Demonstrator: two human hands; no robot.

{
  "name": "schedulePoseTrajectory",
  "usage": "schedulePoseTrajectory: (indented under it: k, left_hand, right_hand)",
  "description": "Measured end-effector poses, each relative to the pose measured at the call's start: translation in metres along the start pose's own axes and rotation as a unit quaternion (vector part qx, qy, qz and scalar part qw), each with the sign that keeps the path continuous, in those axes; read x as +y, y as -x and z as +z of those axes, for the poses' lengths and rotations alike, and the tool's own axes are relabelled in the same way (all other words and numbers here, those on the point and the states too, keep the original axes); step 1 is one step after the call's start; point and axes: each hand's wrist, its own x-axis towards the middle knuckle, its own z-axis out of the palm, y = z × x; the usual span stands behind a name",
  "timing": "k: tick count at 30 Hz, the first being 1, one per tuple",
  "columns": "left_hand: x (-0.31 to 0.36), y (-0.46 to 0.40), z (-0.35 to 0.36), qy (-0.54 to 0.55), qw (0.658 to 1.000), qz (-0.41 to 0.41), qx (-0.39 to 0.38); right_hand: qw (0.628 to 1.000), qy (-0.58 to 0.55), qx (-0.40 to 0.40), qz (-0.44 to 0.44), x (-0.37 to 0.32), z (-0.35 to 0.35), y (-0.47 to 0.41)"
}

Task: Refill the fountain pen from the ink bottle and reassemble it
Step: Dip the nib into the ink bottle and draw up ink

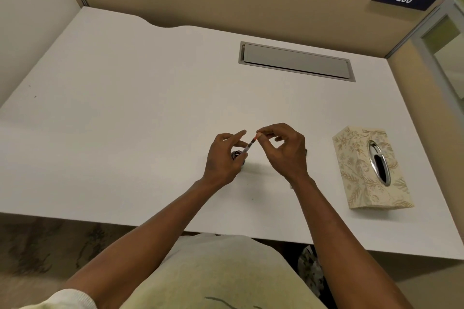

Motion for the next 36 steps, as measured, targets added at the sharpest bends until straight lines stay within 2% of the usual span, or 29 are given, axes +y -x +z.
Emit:
schedulePoseTrajectory:
  k: [11,17,29,32,36]
  left_hand:
    - [0.014,-0.006,0.007,-0.011,0.999,0.014,0.046]
    - [0.015,0.0,0.01,-0.06,0.997,0.017,0.046]
    - [0.028,0.01,0.023,-0.129,0.988,0.08,0.023]
    - [0.031,0.012,0.026,-0.142,0.986,0.086,0.022]
    - [0.035,0.018,0.029,-0.126,0.988,0.078,0.051]
  right_hand:
    - [0.999,-0.02,0.017,0.026,0.007,-0.022,0.011]
    - [1.0,0.0,0.01,0.029,0.016,-0.033,0.03]
    - [0.999,0.004,0.005,0.051,0.035,-0.048,0.053]
    - [0.995,-0.029,0.02,0.09,0.038,-0.048,0.056]
    - [0.969,-0.124,0.056,0.204,0.042,-0.046,0.061]
